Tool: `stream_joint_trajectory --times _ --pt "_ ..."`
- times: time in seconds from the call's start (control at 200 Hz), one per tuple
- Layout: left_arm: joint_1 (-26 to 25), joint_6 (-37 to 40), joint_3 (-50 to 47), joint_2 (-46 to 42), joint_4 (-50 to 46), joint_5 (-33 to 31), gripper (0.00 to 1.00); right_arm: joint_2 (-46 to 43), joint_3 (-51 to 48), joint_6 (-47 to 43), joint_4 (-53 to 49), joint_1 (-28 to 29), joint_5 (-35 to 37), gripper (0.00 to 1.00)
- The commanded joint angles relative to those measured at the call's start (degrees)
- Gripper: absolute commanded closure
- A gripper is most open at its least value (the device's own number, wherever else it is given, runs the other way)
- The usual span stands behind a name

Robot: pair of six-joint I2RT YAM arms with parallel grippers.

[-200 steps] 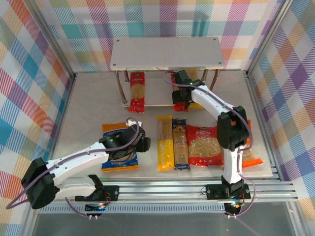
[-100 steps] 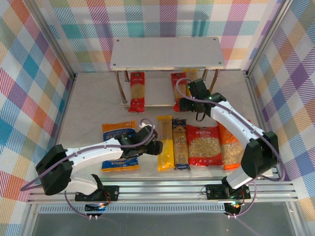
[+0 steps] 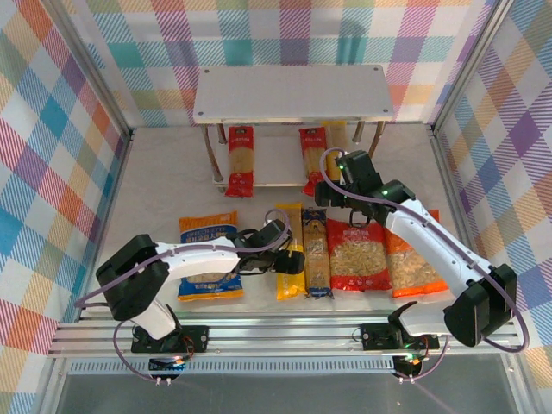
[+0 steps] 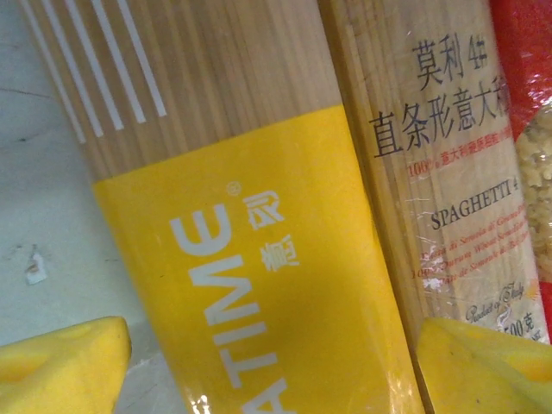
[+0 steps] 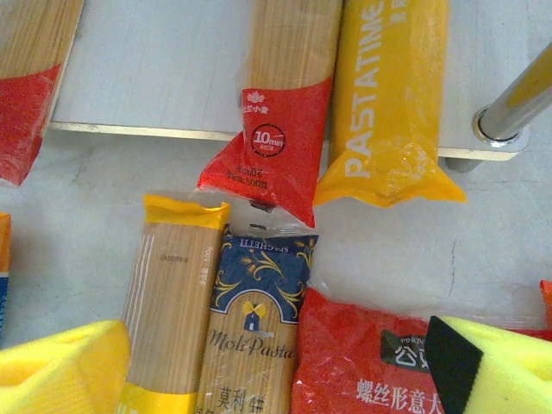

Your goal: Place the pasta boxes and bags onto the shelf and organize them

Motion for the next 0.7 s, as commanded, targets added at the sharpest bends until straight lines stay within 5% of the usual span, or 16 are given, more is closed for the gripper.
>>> stream_joint_trajectory --times 0.0,0.5,0.695 --pt "-0.7 -0.6 2.4 1.1 -1.7 1.1 0.13 -1.6 -0.9 0.9 0.1 0.2 -0.4 0.11" --pt "-1.6 1.7 6.8 8.5 -9.6 -0.2 0.10 -2.7 -1.5 0.4 0.7 0.2 0.0 0.10" --pt "-1.6 2.5 6.8 9.8 -11.3 -1.1 0.16 -3.2 -2.0 0.6 0.8 0.2 0.1 0.10"
